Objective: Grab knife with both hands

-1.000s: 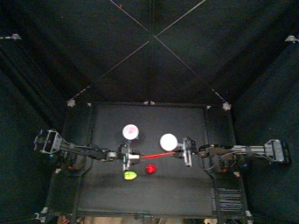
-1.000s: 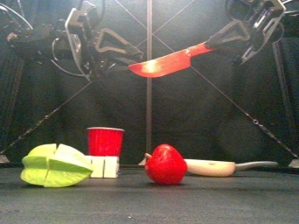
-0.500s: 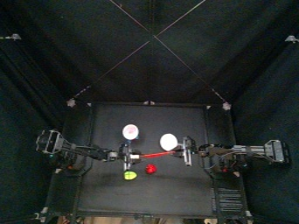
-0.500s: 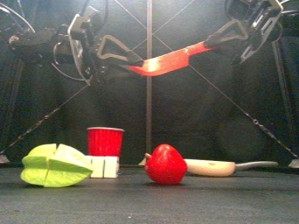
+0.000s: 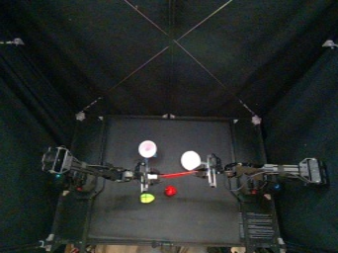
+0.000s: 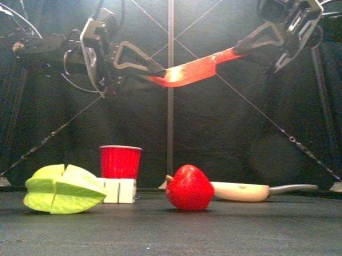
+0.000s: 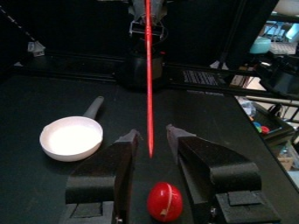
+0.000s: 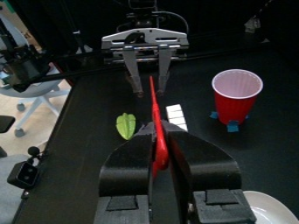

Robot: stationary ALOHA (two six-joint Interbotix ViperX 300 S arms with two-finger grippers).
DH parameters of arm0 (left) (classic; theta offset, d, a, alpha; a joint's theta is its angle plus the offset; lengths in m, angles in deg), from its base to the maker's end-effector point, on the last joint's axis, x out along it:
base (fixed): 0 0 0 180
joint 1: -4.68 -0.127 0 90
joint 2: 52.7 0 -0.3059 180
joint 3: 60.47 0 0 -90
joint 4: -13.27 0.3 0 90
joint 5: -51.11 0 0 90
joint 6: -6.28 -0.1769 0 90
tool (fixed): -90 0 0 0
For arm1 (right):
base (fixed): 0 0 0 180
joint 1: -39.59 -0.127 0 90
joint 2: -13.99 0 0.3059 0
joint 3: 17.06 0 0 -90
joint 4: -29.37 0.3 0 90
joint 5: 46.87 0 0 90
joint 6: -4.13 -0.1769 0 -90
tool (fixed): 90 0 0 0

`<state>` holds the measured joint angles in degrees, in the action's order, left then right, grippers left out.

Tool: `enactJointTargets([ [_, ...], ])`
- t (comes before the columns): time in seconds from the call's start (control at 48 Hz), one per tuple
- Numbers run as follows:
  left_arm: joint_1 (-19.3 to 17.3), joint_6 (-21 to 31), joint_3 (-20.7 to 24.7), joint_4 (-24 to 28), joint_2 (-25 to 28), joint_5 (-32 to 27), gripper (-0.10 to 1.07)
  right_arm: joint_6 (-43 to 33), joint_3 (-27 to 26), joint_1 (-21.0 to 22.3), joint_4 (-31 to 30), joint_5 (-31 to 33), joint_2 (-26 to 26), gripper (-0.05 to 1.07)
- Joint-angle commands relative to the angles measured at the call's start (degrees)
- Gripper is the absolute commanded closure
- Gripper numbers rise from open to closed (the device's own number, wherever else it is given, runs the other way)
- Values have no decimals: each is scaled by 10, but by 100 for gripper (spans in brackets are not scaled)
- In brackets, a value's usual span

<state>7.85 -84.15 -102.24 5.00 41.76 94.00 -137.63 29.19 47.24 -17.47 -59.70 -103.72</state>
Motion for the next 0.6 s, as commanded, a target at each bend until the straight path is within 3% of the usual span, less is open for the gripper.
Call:
enactJointTargets([
  [0.0,-2,-1,14,2,-2,6,24,0,-16,3,1,-5,-4,53],
  [0.125,-2,-1,14,2,-2,6,30,0,-16,2,0,-4,-4,53],
  [0.458,-5,0,11,3,-11,6,75,-2,-10,3,2,-5,-1,53],
  [0.583,-6,-1,3,3,-20,6,83,-1,1,0,2,-5,4,53],
])
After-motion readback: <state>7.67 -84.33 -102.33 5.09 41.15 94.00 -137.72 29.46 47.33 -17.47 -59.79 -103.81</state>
